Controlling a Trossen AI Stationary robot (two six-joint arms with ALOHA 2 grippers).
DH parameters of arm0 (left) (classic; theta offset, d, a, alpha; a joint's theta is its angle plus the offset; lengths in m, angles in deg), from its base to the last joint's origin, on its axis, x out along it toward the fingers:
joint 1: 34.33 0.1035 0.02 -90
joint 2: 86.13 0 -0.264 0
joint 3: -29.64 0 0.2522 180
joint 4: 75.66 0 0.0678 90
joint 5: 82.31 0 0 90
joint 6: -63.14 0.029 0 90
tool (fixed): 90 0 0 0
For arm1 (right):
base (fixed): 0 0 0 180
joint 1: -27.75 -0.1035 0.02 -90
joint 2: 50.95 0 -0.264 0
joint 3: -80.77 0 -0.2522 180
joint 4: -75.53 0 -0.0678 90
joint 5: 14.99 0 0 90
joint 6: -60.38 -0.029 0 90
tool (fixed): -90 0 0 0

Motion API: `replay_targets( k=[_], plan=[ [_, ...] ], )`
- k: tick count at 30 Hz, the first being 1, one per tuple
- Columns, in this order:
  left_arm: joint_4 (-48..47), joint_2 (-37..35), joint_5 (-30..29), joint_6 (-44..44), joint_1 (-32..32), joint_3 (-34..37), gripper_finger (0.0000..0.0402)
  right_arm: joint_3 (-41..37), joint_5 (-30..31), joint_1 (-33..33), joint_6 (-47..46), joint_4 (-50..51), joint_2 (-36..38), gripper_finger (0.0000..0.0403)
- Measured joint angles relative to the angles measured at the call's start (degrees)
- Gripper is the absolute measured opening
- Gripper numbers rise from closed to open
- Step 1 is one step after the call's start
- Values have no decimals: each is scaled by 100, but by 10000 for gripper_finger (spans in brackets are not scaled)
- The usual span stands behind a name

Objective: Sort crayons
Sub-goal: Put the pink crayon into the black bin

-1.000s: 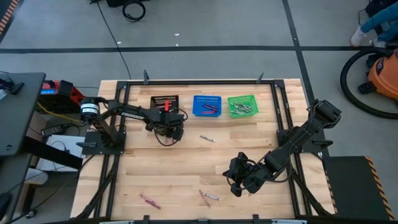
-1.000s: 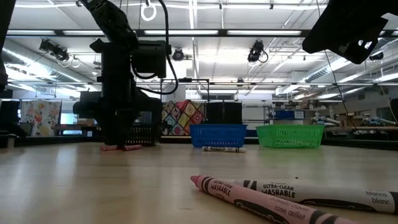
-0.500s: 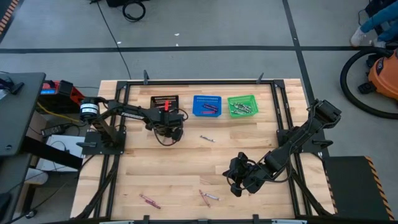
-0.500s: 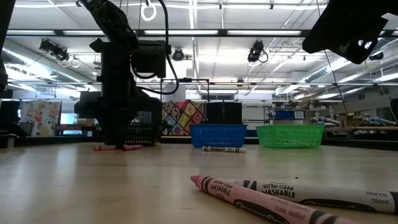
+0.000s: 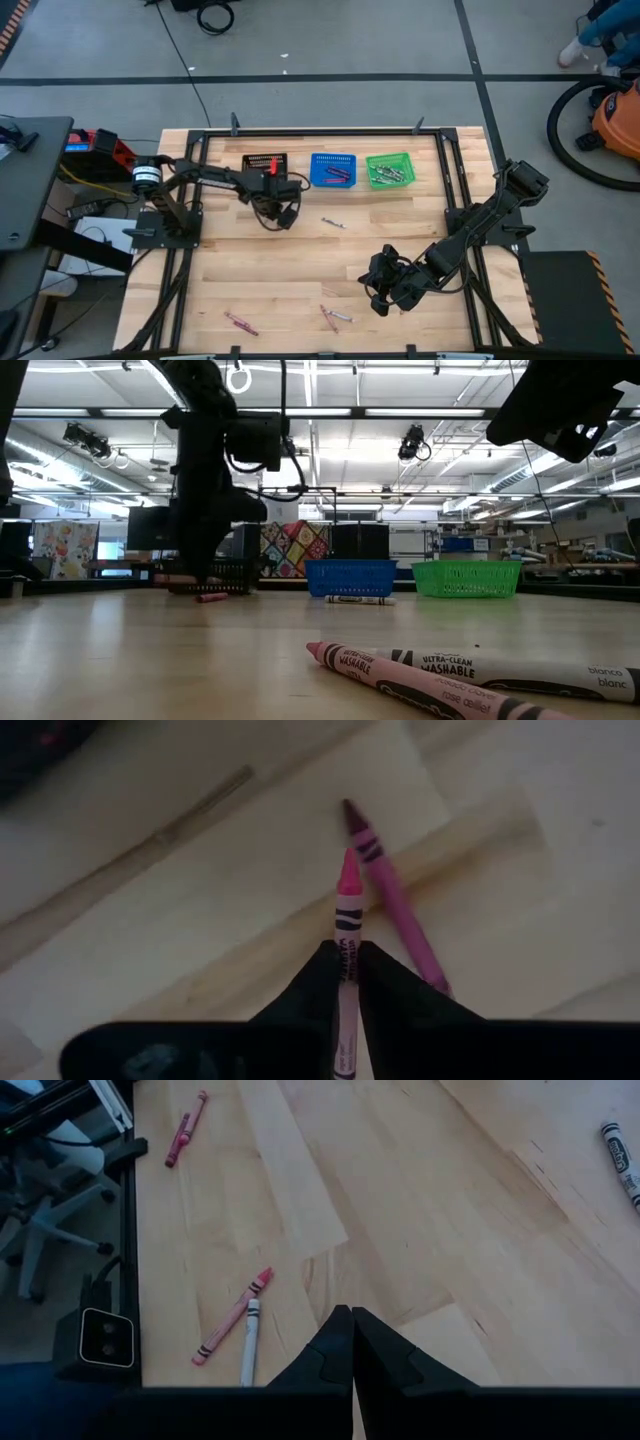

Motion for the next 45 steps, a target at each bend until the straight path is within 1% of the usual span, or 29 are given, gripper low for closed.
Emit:
replay_targets(
  k=[4,8,13,20,27,33,39,45],
  plan=[
    [-543,-13,-128,306,23,-250,32,0,0,-1,2,2,0,10],
    [-998,-20,-279,558,178,-538,32,0,0,-1,29,2,0,10],
    [-1290,-24,-384,1060,414,-958,32,0,0,-2,37,2,0,10],
    [-1343,-24,-409,1982,936,-1325,32,0,0,-2,42,4,0,10],
    [-1359,-26,-409,2893,1556,-1354,32,0,0,-2,42,24,0,10],
    [-1331,-31,-409,4009,1967,-1354,32,0,1,4,39,24,0,10],
    [-1111,-35,-385,4807,2207,-1309,32,0,39,9,28,22,0,10],
    [-985,-32,-381,5217,2329,-1309,32,0,39,9,-17,0,0,10]
  ],
)
